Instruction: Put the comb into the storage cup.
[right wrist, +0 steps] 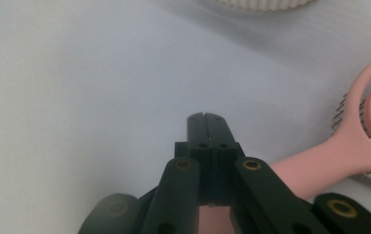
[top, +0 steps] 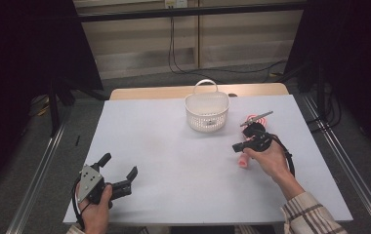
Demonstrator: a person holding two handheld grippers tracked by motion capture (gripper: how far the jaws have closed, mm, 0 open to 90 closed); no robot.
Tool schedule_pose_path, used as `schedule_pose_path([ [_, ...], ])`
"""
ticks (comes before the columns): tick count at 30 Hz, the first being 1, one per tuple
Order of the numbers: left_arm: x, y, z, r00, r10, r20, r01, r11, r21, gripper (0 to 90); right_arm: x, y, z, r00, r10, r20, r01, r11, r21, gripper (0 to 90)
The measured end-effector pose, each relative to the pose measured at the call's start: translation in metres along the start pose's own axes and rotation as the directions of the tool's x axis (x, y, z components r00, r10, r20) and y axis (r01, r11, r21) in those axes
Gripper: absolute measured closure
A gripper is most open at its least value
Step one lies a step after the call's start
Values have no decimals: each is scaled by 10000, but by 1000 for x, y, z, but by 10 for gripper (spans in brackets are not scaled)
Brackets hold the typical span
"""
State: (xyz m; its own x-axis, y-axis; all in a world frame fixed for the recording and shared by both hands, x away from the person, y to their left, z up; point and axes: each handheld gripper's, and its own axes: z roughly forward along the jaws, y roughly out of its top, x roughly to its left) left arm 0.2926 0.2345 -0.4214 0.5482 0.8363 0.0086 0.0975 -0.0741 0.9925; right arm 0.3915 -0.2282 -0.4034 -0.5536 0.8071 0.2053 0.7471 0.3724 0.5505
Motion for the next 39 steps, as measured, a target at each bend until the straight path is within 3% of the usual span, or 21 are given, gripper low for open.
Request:
schedule_pose_path([
  [14, -1, 0, 2, 9999, -74, 118, 74, 10000, -54, 14, 0, -7, 9, 9999, -45, -105, 54, 9960, 891, 900],
  [39, -1, 0, 3, 9998, -120, 128, 121, 9999, -62, 14, -8, -15, 2, 9999, 113, -68, -105, 9943, 1057, 900],
])
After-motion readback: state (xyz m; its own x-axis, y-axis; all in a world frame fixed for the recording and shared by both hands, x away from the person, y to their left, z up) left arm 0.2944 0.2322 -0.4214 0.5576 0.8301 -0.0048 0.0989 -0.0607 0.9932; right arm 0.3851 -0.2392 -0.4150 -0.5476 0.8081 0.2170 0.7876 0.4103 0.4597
